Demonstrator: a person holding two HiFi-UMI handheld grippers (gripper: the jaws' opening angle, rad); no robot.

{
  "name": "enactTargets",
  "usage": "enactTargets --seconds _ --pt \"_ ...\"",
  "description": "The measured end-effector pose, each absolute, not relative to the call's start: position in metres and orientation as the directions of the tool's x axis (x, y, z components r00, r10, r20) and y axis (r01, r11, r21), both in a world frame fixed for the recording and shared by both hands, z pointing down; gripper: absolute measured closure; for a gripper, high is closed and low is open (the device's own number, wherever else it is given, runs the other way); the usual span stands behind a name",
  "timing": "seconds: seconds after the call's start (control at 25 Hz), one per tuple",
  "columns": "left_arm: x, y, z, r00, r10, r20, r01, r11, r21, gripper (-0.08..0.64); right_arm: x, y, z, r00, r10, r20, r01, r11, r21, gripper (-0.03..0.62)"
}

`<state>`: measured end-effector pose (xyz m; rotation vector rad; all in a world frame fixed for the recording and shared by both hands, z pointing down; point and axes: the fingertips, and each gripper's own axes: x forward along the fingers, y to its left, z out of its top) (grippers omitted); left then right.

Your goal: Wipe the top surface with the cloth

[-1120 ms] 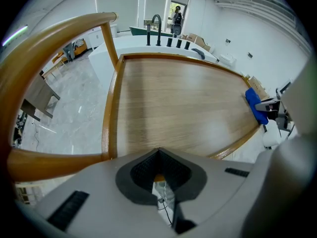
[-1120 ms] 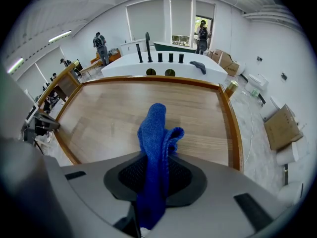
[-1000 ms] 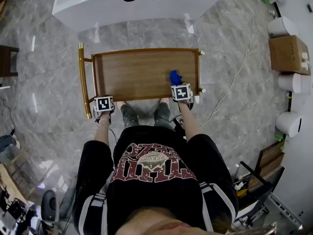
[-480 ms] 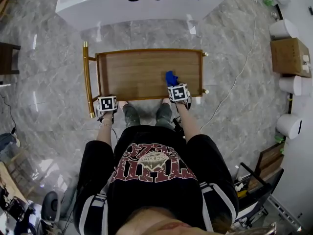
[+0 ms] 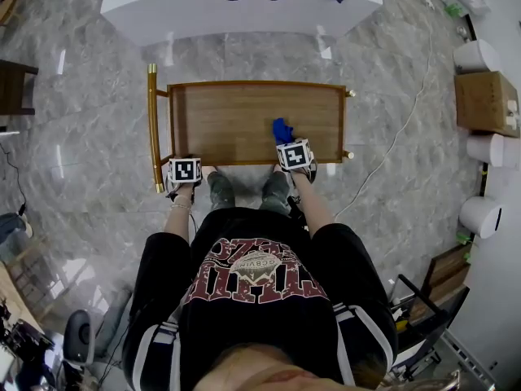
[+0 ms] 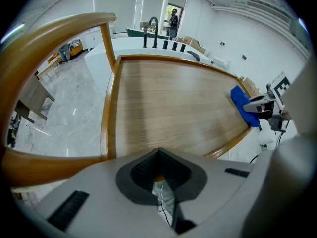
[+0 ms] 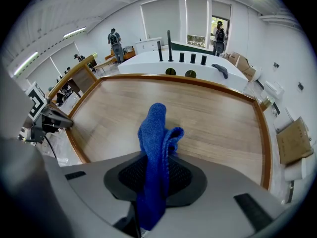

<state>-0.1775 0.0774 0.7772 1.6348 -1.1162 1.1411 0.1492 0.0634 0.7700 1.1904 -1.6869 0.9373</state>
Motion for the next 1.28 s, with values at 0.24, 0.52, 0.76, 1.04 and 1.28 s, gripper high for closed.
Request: enactTargets --seconds 0.24,0.52,0.76,1.04,1.28 --pt "-0.178 0.078 0.777 0.214 -0.197 0.957 -0.951 -0.266 0.158 0.511 0.129 0.06 0.77 -0.218 -0.32 0.922 -0.951 0.283 -0.127 0.495" --pt "-0.178 0.078 0.776 0.228 -0.2 0.953 -0.949 -0.265 0.171 0.511 0.109 0.057 0.769 -0.248 -0.317 0.915 -0.944 0.29 -0.155 0.495" --pt "-0.179 0.077 0.775 0.247 -0.198 0.948 -0.944 -0.271 0.189 0.512 0.094 0.055 0.77 -0.264 -0.311 0.913 -0.934 0.319 -0.161 0.495" --pt "-0.18 0.078 0.775 0.253 -0.203 0.946 -0.943 -0.269 0.195 0.512 0.08 0.052 0.77 -0.282 -0.304 0.91 -0.925 0.339 -0.173 0.495" --pt "-0.179 0.076 0.773 0.26 -0.212 0.942 -0.943 -0.268 0.199 0.512 0.066 0.049 0.769 -0.304 -0.294 0.906 -0.915 0.354 -0.192 0.495"
